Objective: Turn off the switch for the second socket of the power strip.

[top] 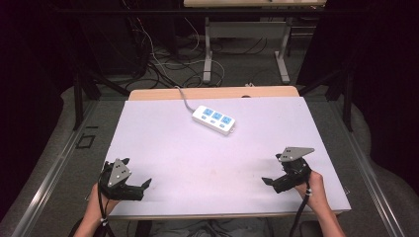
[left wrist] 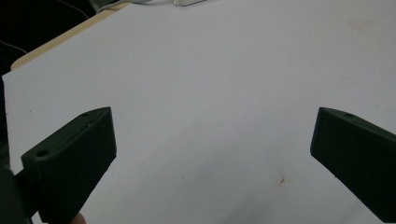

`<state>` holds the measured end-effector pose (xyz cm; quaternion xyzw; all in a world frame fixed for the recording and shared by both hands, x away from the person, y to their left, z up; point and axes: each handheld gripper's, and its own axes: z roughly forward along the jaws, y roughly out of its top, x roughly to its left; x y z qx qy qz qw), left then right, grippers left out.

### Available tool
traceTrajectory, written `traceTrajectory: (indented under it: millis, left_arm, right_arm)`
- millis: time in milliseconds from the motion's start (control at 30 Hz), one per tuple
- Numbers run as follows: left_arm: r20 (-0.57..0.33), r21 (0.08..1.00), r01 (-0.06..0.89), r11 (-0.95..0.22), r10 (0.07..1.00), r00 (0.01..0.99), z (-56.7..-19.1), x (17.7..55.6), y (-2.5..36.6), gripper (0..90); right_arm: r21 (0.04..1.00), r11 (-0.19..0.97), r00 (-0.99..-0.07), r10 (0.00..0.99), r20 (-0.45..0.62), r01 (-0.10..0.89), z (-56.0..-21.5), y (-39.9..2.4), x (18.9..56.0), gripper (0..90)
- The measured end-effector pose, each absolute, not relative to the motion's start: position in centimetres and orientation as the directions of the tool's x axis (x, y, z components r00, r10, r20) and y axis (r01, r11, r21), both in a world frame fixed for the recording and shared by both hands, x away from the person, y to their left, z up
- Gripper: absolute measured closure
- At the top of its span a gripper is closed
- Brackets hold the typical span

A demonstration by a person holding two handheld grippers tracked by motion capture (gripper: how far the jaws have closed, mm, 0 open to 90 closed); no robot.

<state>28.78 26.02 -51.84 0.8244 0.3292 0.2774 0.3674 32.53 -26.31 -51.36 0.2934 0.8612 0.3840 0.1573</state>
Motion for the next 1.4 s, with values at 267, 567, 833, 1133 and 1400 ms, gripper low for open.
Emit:
traceTrajectory:
  millis: [267, 567, 833, 1133, 1400]
  left_arm:
    - [0.218, 0.784, 0.343, -0.517, 0.747, 0.628, -51.9, 28.8, 26.0, 0.1]
    - [0.224, 0.780, 0.343, -0.523, 0.746, 0.627, -51.9, 28.8, 26.0, 0.1]
    - [0.224, 0.780, 0.344, -0.524, 0.745, 0.628, -51.9, 28.8, 26.0, 0.1]
    - [0.224, 0.779, 0.344, -0.525, 0.745, 0.629, -51.9, 28.8, 25.9, 0.1]
    - [0.224, 0.775, 0.345, -0.529, 0.741, 0.633, -52.0, 28.8, 25.8, 0.1]
  right_arm:
    - [0.748, 0.540, -0.781, 0.623, -0.047, 0.386, -51.2, -26.0, 33.2, 1.0]
    - [0.741, 0.555, -0.789, 0.611, -0.056, 0.378, -50.8, -25.1, 34.6, 0.8]
    - [0.721, 0.579, -0.794, 0.604, -0.067, 0.379, -50.7, -24.6, 35.7, 0.7]
    - [0.728, 0.572, -0.792, 0.607, -0.065, 0.378, -50.6, -24.0, 36.9, 0.8]
    - [0.724, 0.579, -0.799, 0.598, -0.066, 0.374, -50.6, -23.2, 38.3, 0.8]
